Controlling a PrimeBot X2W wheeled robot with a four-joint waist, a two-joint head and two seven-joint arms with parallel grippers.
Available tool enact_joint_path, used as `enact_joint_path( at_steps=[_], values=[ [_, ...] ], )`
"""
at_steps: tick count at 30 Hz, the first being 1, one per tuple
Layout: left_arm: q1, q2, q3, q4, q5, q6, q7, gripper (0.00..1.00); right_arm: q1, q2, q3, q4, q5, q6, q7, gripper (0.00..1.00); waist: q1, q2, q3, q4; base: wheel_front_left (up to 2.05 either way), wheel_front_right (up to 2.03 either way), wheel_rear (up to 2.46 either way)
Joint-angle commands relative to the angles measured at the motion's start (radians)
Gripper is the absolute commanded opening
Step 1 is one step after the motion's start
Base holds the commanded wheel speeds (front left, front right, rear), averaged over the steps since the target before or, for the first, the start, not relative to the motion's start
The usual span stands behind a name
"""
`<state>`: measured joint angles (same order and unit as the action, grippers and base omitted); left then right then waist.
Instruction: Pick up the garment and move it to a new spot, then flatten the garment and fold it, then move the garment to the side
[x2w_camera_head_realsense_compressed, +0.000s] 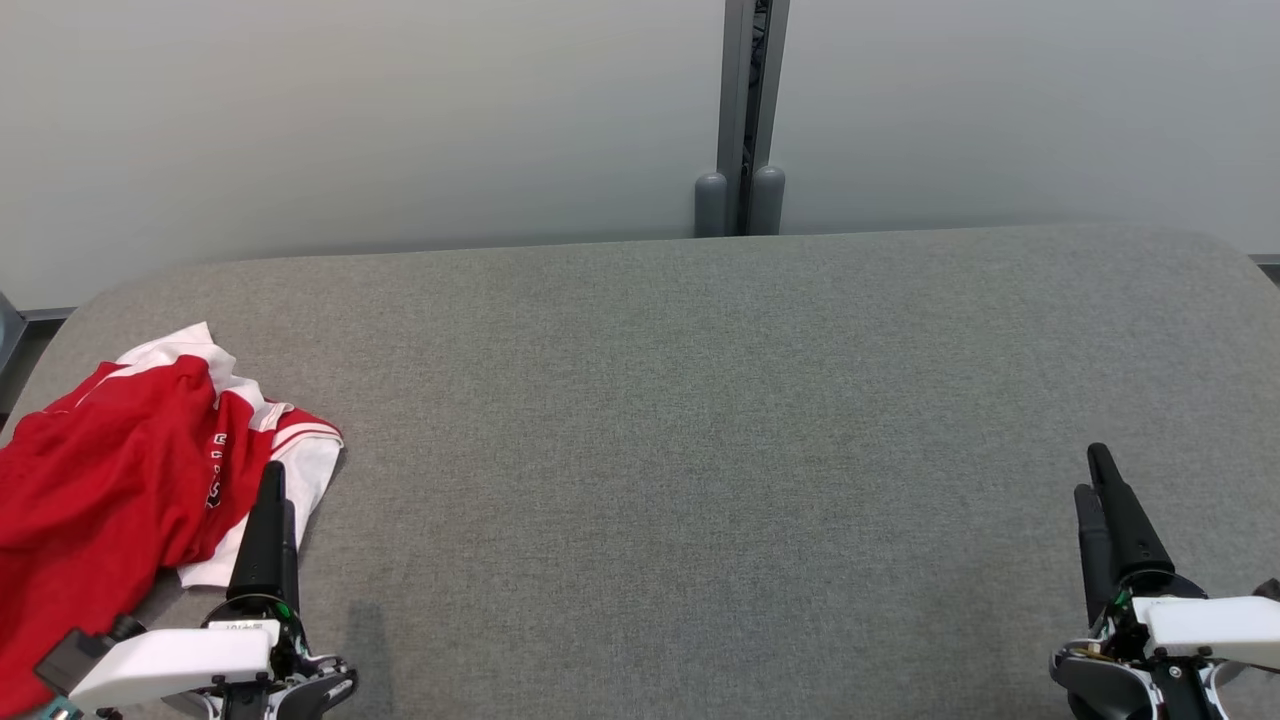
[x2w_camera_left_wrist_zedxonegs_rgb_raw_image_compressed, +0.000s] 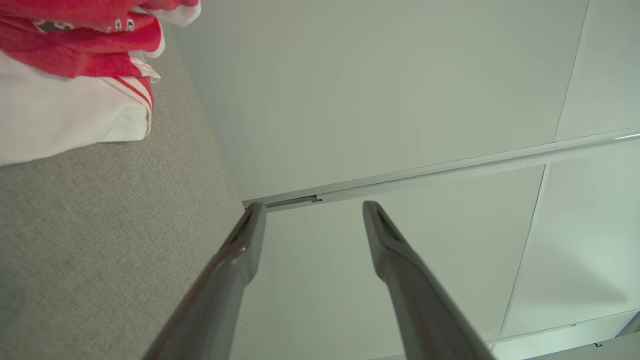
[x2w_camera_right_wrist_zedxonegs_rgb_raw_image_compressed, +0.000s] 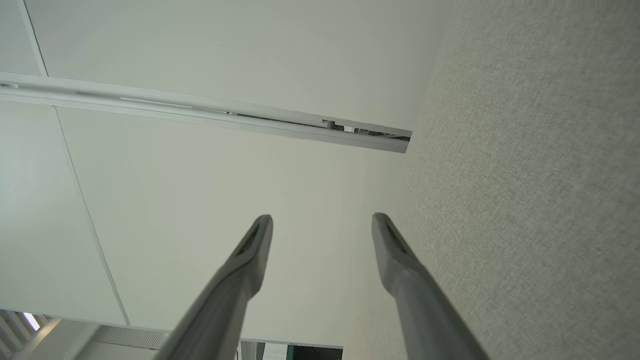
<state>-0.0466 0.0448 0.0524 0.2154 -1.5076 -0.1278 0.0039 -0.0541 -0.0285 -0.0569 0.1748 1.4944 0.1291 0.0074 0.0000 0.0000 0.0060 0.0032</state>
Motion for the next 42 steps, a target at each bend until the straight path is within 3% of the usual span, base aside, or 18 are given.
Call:
enact_joint_path(
  at_steps=[1, 19, 42],
  values=[
    [-0.028, 0.008, -0.003, -0.022, 0.032, -0.002, -0.01, 1.0, -0.028, -0.01, 0.004, -0.028, -0.035, 0.001, -0.014, 1.0, 0.0, 0.0, 0.0, 0.0, 0.0, 0.0, 0.0],
    [-0.03, 0.001, -0.002, -0.03, 0.397, -0.003, -0.076, 1.0, -0.031, -0.014, 0.085, -0.088, -0.424, 0.001, -0.081, 1.0, 0.0, 0.0, 0.005, 0.005, 0.0, 0.0, 0.0],
    [-0.033, 0.003, -0.009, -0.032, 0.723, -0.003, -0.143, 1.0, -0.042, -0.018, 0.105, -0.079, -0.833, 0.001, -0.147, 1.0, 0.0, 0.0, 0.014, 0.006, 0.0, 0.0, 0.0]
  ],
)
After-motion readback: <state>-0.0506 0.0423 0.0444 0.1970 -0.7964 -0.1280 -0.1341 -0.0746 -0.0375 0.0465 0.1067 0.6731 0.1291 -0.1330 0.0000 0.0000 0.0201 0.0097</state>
